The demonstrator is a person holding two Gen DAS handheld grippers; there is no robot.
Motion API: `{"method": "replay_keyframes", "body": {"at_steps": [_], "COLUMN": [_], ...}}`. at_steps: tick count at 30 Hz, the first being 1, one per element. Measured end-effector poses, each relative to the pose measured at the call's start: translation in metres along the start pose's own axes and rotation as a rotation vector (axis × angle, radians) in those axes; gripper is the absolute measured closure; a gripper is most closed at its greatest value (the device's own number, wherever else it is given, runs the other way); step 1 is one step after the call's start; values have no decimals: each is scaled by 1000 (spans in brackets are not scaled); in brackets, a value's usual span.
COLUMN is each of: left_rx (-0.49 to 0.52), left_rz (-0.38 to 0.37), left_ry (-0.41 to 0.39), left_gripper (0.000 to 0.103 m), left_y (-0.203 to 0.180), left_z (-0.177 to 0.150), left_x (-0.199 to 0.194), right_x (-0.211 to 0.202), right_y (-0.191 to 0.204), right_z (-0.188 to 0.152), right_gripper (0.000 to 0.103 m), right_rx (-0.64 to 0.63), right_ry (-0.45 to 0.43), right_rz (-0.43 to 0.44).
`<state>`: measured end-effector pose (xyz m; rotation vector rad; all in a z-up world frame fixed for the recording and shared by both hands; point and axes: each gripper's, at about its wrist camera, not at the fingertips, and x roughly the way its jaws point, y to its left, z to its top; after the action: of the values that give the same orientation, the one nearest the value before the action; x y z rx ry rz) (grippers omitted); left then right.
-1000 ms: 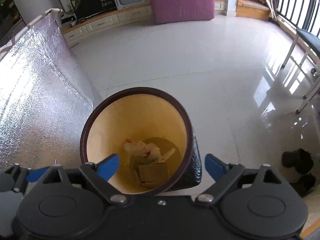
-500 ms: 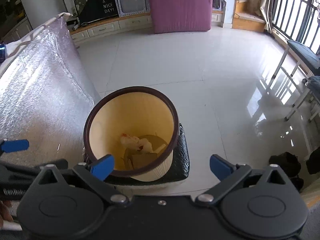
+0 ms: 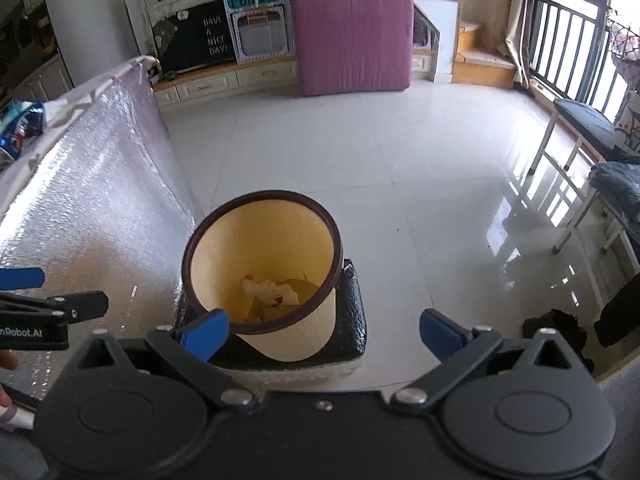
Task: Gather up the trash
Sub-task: 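Raise both tools away from the wastebasket rim, then move both tools back over the table toward the remaining trash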
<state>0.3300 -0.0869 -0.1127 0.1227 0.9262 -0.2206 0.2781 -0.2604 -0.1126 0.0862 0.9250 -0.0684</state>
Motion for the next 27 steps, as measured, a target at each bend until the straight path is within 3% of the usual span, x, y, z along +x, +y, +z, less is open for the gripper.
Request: {"method": "replay_keyframes", "body": {"at_steps": [8, 15, 27], "left_rx": [-1, -16, -71], "left_rz": [-15, -24, 53], "left_ry": [-53, -143, -285], "left_gripper": [0, 0, 0], "left_y": [6, 23, 94], "left_z": [-10, -21, -28], "left_x": [-36, -81, -148], "right_x": [-36, -80, -120], "right_y": [4, 18, 77], "right_z": [-16, -18, -9], "right_gripper": [0, 0, 0], "right_rx": [-16, -42, -112], "right_ry": [-39, -130, -273], "right_rz": [7, 26, 122]}}
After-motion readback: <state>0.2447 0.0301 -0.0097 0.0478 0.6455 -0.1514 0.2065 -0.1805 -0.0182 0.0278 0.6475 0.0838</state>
